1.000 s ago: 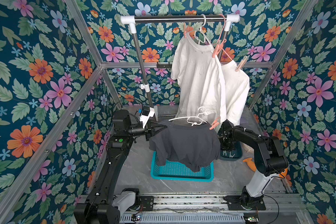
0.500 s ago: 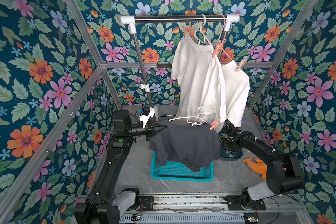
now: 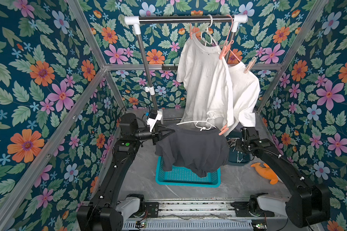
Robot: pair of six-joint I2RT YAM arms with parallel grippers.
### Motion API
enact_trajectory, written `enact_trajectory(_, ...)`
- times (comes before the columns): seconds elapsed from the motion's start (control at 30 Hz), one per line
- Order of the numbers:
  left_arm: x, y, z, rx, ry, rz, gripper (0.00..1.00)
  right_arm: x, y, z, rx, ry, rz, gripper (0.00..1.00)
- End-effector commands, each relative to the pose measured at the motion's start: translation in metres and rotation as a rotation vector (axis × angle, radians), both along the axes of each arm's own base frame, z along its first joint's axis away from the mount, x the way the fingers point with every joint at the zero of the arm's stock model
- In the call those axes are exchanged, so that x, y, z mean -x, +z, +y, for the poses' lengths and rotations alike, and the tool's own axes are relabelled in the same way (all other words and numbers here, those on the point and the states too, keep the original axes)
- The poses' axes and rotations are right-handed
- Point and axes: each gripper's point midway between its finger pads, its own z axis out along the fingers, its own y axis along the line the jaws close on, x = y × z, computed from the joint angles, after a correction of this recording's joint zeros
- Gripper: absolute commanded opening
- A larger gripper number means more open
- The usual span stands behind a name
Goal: Use clothespins to secure the t-shirt on both sides of the hanger
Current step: Pick up the clothespin from the storage box, then clamp the T-shirt on the hanger.
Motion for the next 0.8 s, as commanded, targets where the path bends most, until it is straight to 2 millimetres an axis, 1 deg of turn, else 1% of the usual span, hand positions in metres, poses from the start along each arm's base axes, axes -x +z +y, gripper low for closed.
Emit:
enact_trajectory(0.0,-0.003,0.009,-0.001,0.013,-0.001,-0.029,0.0,0.005,0.027,0.004,-0.016,0.037,-0.062,0.14)
enact_trajectory(0.1,-0.004,0.009,-0.001,0.009,-0.002,-0.021,0.0,0.009,0.058,0.01,-0.039,0.096,-0.134,0.13)
enact_trajectory(0.27,-0.008,0.008,-0.002,0.004,-0.003,-0.003,0.0,0.018,0.115,0.02,-0.081,0.173,-0.281,0.1)
enact_trajectory(0.33,-0.01,0.007,-0.002,0.003,-0.002,0.004,0.0,0.021,0.133,0.026,-0.105,0.207,-0.323,0.1)
enact_trajectory(0.6,-0.008,0.007,-0.007,0.003,-0.03,0.024,0.0,0.032,0.203,0.065,-0.251,0.41,-0.492,0.1)
enact_trajectory(0.7,-0.008,0.005,-0.01,0.003,-0.053,0.039,0.0,0.037,0.225,0.082,-0.313,0.497,-0.531,0.1)
enact_trajectory(0.77,-0.006,0.006,-0.011,0.002,-0.066,0.041,0.0,0.041,0.236,0.091,-0.337,0.548,-0.553,0.1)
